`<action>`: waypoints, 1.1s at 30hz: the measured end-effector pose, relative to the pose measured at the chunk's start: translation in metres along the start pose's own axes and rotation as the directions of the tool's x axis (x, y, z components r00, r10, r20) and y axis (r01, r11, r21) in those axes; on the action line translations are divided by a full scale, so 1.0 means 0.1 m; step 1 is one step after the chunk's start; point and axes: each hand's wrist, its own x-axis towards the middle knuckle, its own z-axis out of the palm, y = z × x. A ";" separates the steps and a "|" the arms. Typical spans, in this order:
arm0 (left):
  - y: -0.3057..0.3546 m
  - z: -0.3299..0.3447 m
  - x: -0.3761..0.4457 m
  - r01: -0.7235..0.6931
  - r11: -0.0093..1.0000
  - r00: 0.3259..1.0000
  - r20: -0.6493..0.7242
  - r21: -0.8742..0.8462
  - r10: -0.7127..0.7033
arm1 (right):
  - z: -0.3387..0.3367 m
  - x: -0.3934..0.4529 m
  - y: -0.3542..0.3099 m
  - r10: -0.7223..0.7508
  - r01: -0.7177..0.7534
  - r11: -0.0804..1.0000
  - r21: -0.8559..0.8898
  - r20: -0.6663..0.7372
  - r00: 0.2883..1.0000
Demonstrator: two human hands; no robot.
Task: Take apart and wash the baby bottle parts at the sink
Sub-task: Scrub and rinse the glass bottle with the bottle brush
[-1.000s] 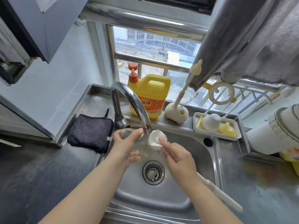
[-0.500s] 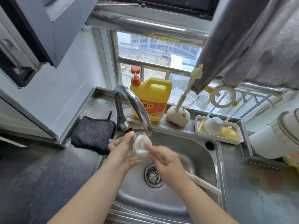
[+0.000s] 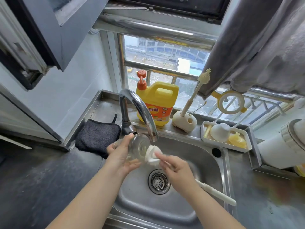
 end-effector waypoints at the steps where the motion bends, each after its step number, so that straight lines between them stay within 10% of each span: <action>1: -0.02 0.01 -0.02 -0.018 1.000 1.000 0.009 0.020 0.017 | -0.01 0.05 -0.01 0.035 -0.034 0.999 0.033 -0.018 0.999; 5: -0.08 0.05 -0.13 -0.077 0.988 0.997 0.005 0.134 0.077 | 0.01 0.19 -0.23 0.082 -0.076 0.964 0.256 -0.015 0.996; 18: 0.13 -0.10 -0.17 -0.104 0.992 0.994 0.020 0.071 0.103 | 0.03 -0.01 -0.32 -0.014 0.000 0.994 0.105 0.130 0.991; 33: 0.04 0.06 -0.11 0.073 0.997 0.988 0.133 0.009 -0.074 | -0.30 0.08 -0.18 0.054 -0.054 0.999 -0.002 -0.036 0.998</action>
